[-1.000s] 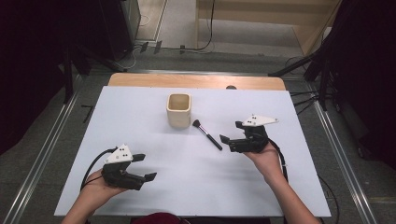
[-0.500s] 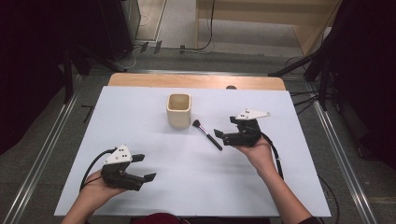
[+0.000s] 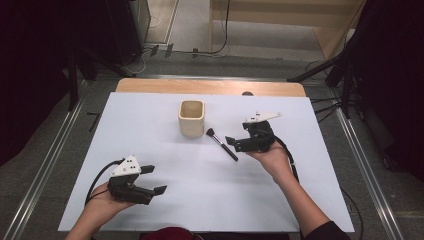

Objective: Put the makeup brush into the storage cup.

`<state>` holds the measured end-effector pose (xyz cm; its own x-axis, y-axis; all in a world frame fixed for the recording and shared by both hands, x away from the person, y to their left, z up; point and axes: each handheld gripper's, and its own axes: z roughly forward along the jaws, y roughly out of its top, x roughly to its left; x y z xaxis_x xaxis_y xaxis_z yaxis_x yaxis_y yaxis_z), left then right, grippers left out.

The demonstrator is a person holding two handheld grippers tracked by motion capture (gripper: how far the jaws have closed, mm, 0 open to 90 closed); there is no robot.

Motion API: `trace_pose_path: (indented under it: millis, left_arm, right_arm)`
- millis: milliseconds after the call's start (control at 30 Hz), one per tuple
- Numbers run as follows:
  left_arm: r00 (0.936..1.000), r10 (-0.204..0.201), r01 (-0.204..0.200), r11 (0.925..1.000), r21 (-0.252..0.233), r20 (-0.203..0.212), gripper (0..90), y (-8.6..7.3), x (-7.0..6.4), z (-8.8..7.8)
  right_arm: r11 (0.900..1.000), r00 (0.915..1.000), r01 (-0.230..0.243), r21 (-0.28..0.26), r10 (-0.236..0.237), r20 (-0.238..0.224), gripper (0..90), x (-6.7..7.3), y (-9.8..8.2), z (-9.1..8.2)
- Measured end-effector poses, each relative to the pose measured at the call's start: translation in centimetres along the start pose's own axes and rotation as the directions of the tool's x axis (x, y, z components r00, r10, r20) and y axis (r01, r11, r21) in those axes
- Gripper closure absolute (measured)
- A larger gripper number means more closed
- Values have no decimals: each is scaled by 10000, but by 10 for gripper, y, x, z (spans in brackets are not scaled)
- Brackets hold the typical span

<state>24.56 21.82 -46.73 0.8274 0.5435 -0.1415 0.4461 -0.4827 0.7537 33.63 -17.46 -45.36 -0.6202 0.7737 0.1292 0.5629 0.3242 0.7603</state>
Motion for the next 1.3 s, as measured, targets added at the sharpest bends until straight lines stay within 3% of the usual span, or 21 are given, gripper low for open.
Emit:
trace_pose_path:
  millis: [133,233,533,700,900,1067,1133,1300]
  left_arm:
    - [10000,49,-49,10000,-16,8,193,0,-1,0]
    - [10000,31,-31,10000,20,-20,193,0,0,0]
    - [10000,89,-89,9999,119,-17,193,0,-1,1]
    - [10000,82,-82,9999,144,1,193,0,-1,1]
    - [10000,77,-78,9998,186,18,193,-1,-1,2]
    - [10000,93,-94,9997,224,29,193,-1,-1,2]
    - [10000,92,-93,9997,218,39,193,-1,-1,2]
    - [9999,93,-94,9997,221,52,193,-1,-1,2]
  right_arm:
    - [9948,9998,28,1018,-7,-209,156,-1,6,3]
    - [9910,9995,204,1323,-171,-258,155,0,11,4]
    - [9602,9960,831,2666,-709,-550,157,9,29,12]
    - [9344,9949,943,3434,-764,-653,178,9,35,18]
    - [9109,9942,984,4007,-724,-795,186,7,40,22]
    - [8796,9948,931,4666,-625,-806,187,6,44,28]
    - [8710,9932,1121,4783,-836,-806,190,6,45,30]
    - [8473,9952,953,5225,-705,-672,203,4,48,37]
